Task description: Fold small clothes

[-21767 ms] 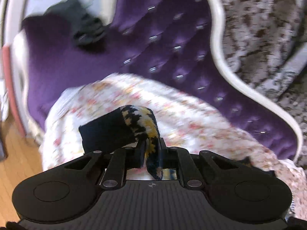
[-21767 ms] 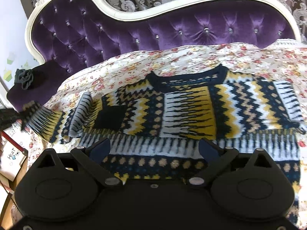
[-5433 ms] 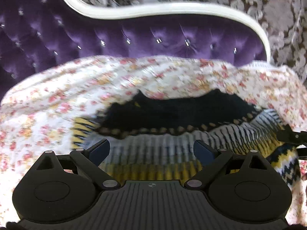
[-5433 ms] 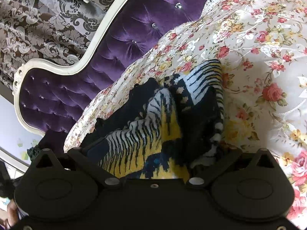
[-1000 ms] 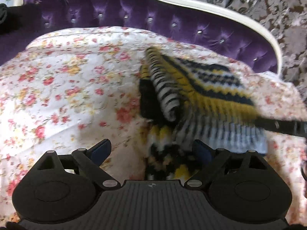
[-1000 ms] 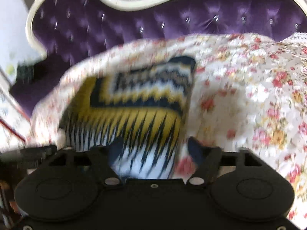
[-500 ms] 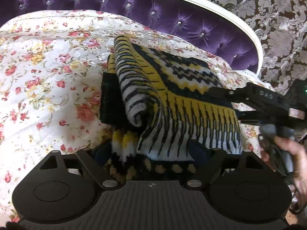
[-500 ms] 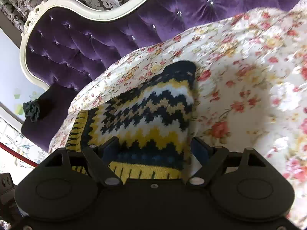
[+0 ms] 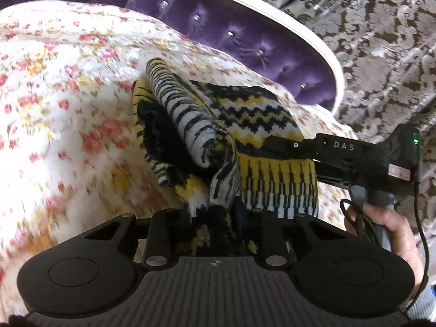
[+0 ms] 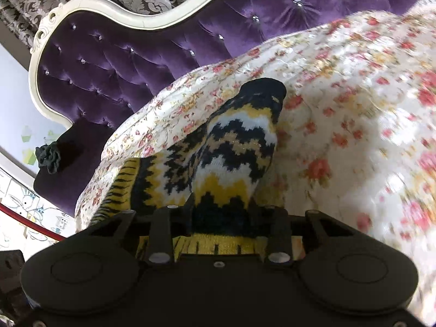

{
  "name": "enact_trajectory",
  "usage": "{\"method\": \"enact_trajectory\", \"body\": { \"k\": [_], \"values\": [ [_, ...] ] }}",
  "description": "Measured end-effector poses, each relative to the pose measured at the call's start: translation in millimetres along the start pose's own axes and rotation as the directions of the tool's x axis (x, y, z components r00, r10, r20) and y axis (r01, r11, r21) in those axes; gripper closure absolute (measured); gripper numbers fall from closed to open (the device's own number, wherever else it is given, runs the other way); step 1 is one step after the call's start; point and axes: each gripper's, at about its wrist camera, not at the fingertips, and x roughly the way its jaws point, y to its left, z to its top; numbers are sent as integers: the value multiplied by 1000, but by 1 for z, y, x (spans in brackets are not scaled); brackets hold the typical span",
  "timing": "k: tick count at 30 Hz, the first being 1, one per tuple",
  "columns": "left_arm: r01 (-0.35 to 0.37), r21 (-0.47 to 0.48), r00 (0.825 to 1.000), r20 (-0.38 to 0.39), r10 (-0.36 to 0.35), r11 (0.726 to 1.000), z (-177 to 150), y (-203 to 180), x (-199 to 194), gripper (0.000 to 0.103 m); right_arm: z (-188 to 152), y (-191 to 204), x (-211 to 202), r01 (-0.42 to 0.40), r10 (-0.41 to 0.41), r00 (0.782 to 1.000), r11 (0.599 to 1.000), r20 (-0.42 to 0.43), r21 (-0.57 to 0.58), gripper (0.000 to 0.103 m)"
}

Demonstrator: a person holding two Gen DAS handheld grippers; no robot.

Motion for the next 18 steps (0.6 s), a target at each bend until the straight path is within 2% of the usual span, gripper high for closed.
{"method": "enact_trajectory", "body": {
  "k": [3,12,15,18],
  "values": [
    [32,18,999,-23,-32,999,-21,-11,-11,77,-13,4,-20,13,-12,1000,1000,-21,5,58],
    [89,87,992,-102,-80,992,-107,-33,-45,77,-95,15,-88,40,-41,995,999,-91,-8,58],
    [51,110,994,-102,-40,993,-128,-31,-52,76,-119,14,-105,44,-44,995,999,-91,0,54],
    [-55,142,995,-78,66,988,-144,-28,-51,74,-136,14,-115,93,-93,994,996,-58,-7,51]
  ]
}}
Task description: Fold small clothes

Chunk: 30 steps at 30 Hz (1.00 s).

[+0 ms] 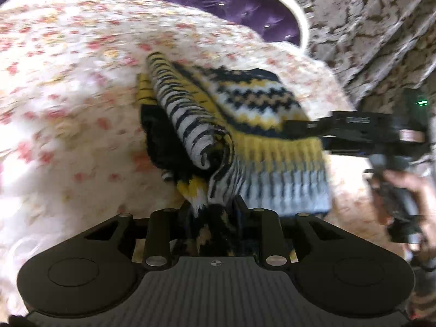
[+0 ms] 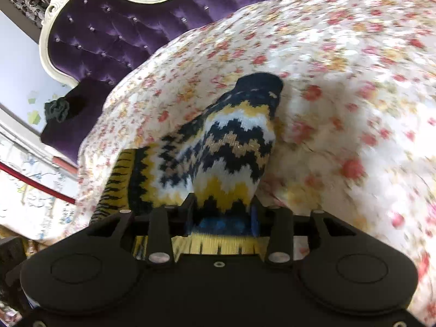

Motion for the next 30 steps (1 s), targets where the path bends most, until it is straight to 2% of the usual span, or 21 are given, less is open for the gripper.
{"method": "enact_trajectory", "body": {
  "k": [4,8,11,14,16,21,26,30],
  "values": [
    [-92,53,995,31,90,994,-13,-6,0,70,-16,2,-10,82,-80,995,996,55,-35,43],
    [-160,116,984,95,149,980,-21,-18,-16,70,-26,11,-18,139,-131,986,987,105,-74,42],
    [-222,167,965,181,192,960,-26,-30,-39,67,-37,19,-32,163,-146,976,982,158,-97,42],
    [-257,189,942,267,203,948,-23,-38,-55,54,-44,26,-45,181,-154,963,978,221,-108,37],
    [-270,189,932,296,207,944,-15,-42,-55,51,-45,30,-50,205,-172,951,973,258,-106,36],
    [-286,128,928,282,242,950,11,-41,-27,51,-44,29,-47,261,-226,933,960,281,-96,36],
    [-318,51,930,208,302,947,22,-23,0,51,-44,22,-31,283,-253,933,955,255,-86,36],
    [-331,33,932,167,322,943,20,-11,11,47,-50,16,-21,292,-269,936,953,228,-76,32]
  ]
}}
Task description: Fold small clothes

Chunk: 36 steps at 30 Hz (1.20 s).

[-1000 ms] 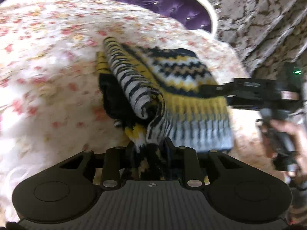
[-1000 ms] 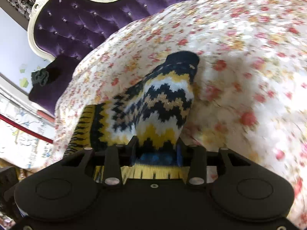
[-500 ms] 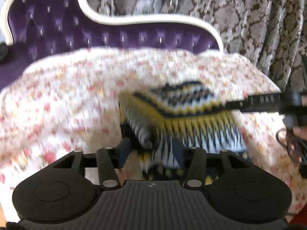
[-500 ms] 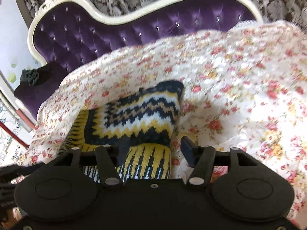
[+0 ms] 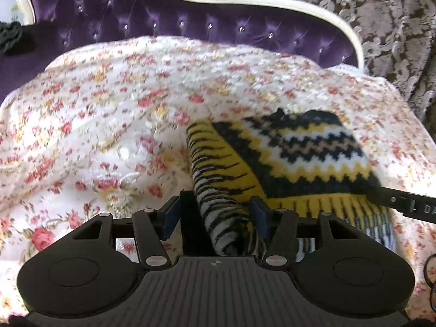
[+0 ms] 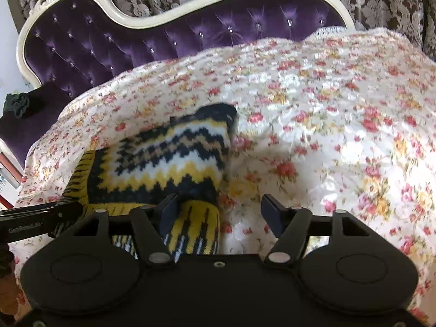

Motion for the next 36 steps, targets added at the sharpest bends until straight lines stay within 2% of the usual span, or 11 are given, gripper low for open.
{"method": "enact_trajectory", "body": {
  "k": [7,12,20,26,32,36],
  "values": [
    [-41,37,999,4,41,998,-6,-5,5,42,-8,3,11,36,-37,999,998,-25,-43,25],
    [-71,54,997,14,70,996,-7,-8,9,37,-14,-1,17,44,-44,999,999,-28,-29,17],
    [-104,76,994,29,102,992,-7,-11,9,32,-17,-5,17,36,-35,999,999,-20,16,13],
    [-146,83,989,43,143,986,-8,-18,0,29,-19,-6,8,22,-21,1000,999,-9,39,10],
    [-144,64,989,45,141,987,-11,-21,-15,30,-21,-5,-8,3,-3,1000,998,-9,59,8],
    [-139,64,989,56,135,988,-15,-26,-30,30,-24,-1,-22,-5,5,1000,998,0,61,0]
  ]
}}
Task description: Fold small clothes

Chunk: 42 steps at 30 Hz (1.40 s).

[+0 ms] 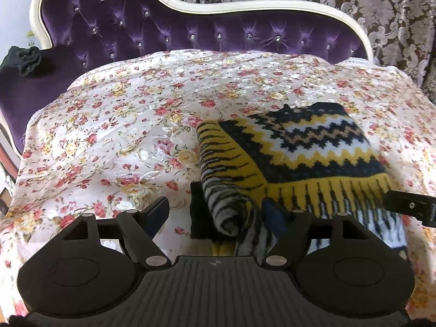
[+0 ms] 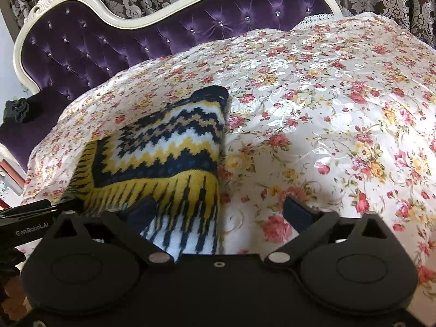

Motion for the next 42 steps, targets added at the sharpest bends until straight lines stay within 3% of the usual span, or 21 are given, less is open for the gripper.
{"method": "enact_trajectory", "body": {
  "k": [12,17,26,42],
  "values": [
    [17,-52,999,36,-15,999,-11,0,-47,30,-8,16,-46,0,1,999,1000,42,-30,0],
    [-14,-49,1000,3,14,999,-17,-1,-58,30,-16,25,-59,11,-8,999,998,52,-58,0],
    [8,-46,1000,-23,-9,999,-31,-2,-74,30,-31,39,-73,-1,5,999,997,53,-81,0],
    [-33,-52,998,-50,30,998,-50,5,-81,30,-48,65,-80,156,-150,987,972,51,-175,0]
  ]
}}
